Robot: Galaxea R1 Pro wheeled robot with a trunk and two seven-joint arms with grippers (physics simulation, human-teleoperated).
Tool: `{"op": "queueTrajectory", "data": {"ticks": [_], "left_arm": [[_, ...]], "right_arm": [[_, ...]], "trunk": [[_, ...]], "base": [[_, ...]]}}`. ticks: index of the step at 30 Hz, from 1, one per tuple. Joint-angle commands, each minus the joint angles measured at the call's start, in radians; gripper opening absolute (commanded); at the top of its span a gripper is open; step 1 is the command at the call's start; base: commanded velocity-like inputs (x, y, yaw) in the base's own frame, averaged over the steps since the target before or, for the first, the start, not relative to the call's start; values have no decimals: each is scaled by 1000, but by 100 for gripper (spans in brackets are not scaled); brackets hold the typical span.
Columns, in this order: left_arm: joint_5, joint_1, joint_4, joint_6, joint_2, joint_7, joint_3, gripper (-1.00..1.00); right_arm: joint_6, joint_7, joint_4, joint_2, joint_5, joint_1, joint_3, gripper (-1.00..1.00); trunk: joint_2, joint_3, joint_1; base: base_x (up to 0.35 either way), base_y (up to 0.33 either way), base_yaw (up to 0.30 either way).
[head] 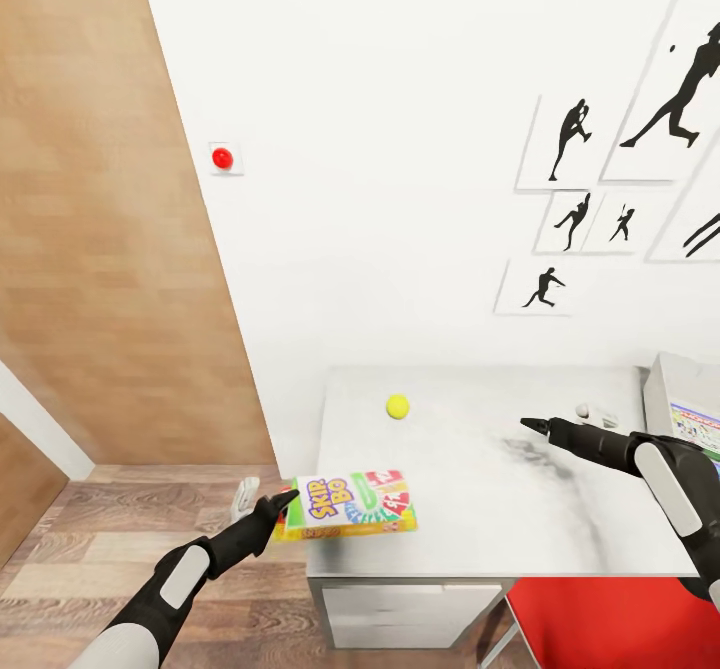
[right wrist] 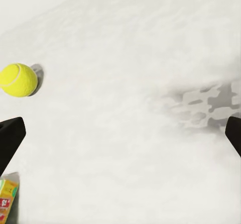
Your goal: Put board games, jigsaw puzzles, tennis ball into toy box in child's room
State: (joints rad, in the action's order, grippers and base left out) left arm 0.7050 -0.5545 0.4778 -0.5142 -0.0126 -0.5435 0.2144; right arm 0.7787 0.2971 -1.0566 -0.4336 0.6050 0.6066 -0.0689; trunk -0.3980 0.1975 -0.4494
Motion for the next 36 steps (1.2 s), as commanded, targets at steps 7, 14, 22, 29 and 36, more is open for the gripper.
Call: {"op": "queueTrajectory", "data": {"ticks": [7,14,22,29,36], "left_arm": [[-4,-1,-1,-4,0,-3,2,-100],[-4,-1,-1,-4,0,-3,2,-100],[-4,1,-1,-4,0,-16,2,-100],[-4,5,0,-4,-1,-45,2,-100],[-4,9,8,-4,-1,-77,2,-100]], "right_arm": [[5,5,0,1,-3,1,-2,100],[5,5,0,1,-3,1,-2,100],[5,5,0,1,-2,1,-2,100],[5,5,0,1,-2,1,-2,100],[5,5,0,0,-2,1,-2,100]], "trunk": [[-2,2,-1],[-2,2,-1],[-2,2,-1],[-2,2,-1],[-2,2,-1]], "base": [[0,0,0],[0,0,0],[0,0,0],[0,0,0],[0,0,0]]}}
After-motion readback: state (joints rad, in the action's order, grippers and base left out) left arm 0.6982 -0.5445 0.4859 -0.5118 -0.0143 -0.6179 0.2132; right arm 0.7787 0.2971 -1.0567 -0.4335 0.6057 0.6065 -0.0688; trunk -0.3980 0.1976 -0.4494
